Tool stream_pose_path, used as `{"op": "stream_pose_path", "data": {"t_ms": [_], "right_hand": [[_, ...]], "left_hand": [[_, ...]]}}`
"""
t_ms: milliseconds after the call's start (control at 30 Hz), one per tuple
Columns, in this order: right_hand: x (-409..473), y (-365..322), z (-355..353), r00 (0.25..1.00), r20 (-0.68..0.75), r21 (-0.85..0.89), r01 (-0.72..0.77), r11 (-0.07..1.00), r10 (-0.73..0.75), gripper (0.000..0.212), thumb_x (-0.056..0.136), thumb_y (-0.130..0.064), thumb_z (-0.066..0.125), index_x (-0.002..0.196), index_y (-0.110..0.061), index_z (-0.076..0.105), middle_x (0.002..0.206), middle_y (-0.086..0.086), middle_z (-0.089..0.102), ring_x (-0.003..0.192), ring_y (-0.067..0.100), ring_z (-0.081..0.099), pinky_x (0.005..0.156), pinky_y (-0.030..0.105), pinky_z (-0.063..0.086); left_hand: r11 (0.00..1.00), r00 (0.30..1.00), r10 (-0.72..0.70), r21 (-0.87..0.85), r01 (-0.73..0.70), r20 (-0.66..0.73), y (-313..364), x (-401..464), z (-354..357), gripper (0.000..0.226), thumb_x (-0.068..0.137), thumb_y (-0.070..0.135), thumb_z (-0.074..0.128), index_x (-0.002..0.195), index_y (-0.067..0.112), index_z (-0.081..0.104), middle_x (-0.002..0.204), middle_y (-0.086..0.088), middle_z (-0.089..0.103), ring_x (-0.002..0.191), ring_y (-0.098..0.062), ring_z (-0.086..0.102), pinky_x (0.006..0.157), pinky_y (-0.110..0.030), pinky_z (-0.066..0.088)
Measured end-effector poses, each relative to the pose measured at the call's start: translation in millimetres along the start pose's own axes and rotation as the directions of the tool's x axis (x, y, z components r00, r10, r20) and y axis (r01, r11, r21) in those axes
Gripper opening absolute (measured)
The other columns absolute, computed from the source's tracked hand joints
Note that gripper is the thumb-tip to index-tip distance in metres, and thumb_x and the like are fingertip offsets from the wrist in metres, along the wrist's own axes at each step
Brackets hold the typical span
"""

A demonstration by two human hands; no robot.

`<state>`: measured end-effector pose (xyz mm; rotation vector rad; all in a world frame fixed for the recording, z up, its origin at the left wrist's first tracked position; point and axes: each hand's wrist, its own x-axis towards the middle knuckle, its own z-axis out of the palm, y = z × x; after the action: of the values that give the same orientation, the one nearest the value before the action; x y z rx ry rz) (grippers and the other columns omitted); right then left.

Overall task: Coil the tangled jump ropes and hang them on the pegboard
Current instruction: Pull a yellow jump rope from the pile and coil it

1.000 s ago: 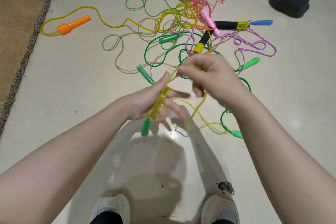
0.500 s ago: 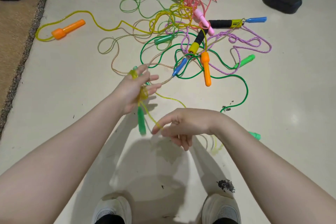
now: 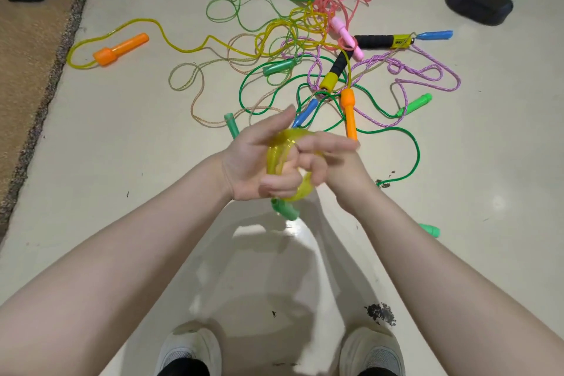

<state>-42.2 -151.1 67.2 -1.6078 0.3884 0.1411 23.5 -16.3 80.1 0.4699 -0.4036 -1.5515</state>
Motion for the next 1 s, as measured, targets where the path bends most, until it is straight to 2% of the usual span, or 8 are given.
{"op": "stream_pose_path", "data": {"t_ms": [67, 167, 300, 467, 633, 733, 867, 1000], "right_hand": [[-1.9, 5.1, 2.0, 0.993, 0.092, -0.116, -0.066, 0.991, 0.077, 0.022, 0.092, -0.004, 0.048, 0.077, 0.002, 0.063, 0.051, 0.009, 0.052, 0.043, 0.011, 0.045, 0.044, 0.017, 0.04], [-9.0, 3.3, 1.2, 0.921, 0.337, -0.336, -0.075, 0.939, 0.195, 0.015, 0.093, -0.02, 0.053, 0.088, -0.014, 0.066, 0.037, -0.004, 0.042, 0.03, 0.011, 0.038, 0.039, 0.02, 0.037], [-16.9, -13.4, -6.0, 0.738, 0.581, -0.498, -0.009, 0.867, 0.342, 0.017, 0.091, -0.015, 0.057, 0.105, -0.021, 0.065, 0.042, -0.003, 0.046, 0.032, 0.011, 0.041, 0.042, 0.021, 0.04], [-8.9, -37.0, -13.0, 0.876, 0.481, -0.201, 0.099, 0.975, 0.011, 0.012, 0.088, -0.007, 0.06, 0.083, -0.013, 0.069, 0.045, -0.008, 0.049, 0.045, 0.012, 0.04, 0.041, 0.021, 0.035], [8.8, -37.8, -10.0, 0.991, 0.004, 0.044, 0.137, 0.99, -0.137, 0.022, 0.089, -0.012, 0.06, 0.067, -0.012, 0.062, 0.041, -0.012, 0.041, 0.041, 0.006, 0.035, 0.046, 0.021, 0.036], [10.4, -22.9, -10.6, 0.995, -0.094, 0.016, 0.02, 1.0, -0.019, 0.025, 0.084, -0.021, 0.066, 0.063, -0.014, 0.055, 0.049, -0.008, 0.048, 0.047, 0.009, 0.04, 0.048, 0.021, 0.034], [3.9, -6.2, -2.1, 0.99, -0.04, -0.214, -0.141, 0.967, 0.136, 0.024, 0.084, -0.008, 0.05, 0.063, -0.019, 0.055, 0.051, -0.003, 0.047, 0.052, 0.013, 0.041, 0.046, 0.021, 0.03], [-1.3, 0.5, 0.1, 0.943, 0.212, -0.412, -0.151, 0.898, 0.256, 0.017, 0.093, -0.02, 0.049, 0.08, -0.016, 0.058, 0.059, 0.002, 0.056, 0.041, 0.012, 0.043, 0.043, 0.022, 0.031]], "left_hand": [[0.985, 0.953, 0.158, -0.031, -0.171, -0.258, 2.0, -1.1, -3.8, 0.063, 0.08, 0.048, 0.056, 0.127, 0.007, 0.054, 0.096, -0.013, 0.068, 0.038, -0.007, 0.048, 0.042, -0.017, 0.036], [0.939, 0.594, 0.308, 0.135, -0.317, -0.743, 0.3, -5.1, -19.5, 0.05, 0.09, 0.049, 0.039, 0.118, 0.01, 0.054, 0.091, -0.005, 0.072, 0.043, -0.007, 0.053, 0.046, -0.018, 0.042], [0.936, 0.31, 0.281, 0.189, -0.296, -0.908, -10.2, -21.2, -45.6, 0.043, 0.099, 0.042, 0.035, 0.112, 0.004, 0.049, 0.088, -0.01, 0.067, 0.061, -0.016, 0.069, 0.062, -0.026, 0.057], [0.936, 0.443, 0.217, 0.315, 0.159, -0.87, -26.3, -23.2, -36.5, 0.046, 0.099, 0.043, 0.031, 0.105, 0.004, 0.056, 0.062, -0.004, 0.062, 0.037, -0.014, 0.049, 0.042, -0.019, 0.041], [0.953, 0.891, -0.012, 0.264, 0.147, -0.453, -15.4, -4.6, -8.5, 0.09, 0.077, 0.076, 0.026, 0.099, -0.002, 0.066, 0.047, -0.005, 0.055, 0.023, -0.005, 0.028, 0.036, -0.019, 0.02], [0.979, 0.99, -0.038, 0.192, 0.063, -0.134, -6.7, 5.1, 6.0, 0.081, 0.072, 0.071, 0.051, 0.103, -0.002, 0.067, 0.052, -0.004, 0.059, 0.026, 0.0, 0.038, 0.034, -0.013, 0.026], [0.966, 0.907, 0.186, 0.238, -0.1, -0.377, -1.9, 14.0, 18.2, 0.04, 0.082, 0.04, 0.056, 0.107, 0.011, 0.068, 0.069, -0.002, 0.065, 0.034, -0.006, 0.046, 0.042, -0.017, 0.035], [0.908, 0.458, 0.419, 0.365, -0.204, -0.784, 0.7, 15.2, 7.4, 0.021, 0.091, 0.019, 0.051, 0.105, 0.007, 0.061, 0.062, 0.002, 0.063, 0.043, -0.01, 0.053, 0.047, -0.018, 0.043]]}}
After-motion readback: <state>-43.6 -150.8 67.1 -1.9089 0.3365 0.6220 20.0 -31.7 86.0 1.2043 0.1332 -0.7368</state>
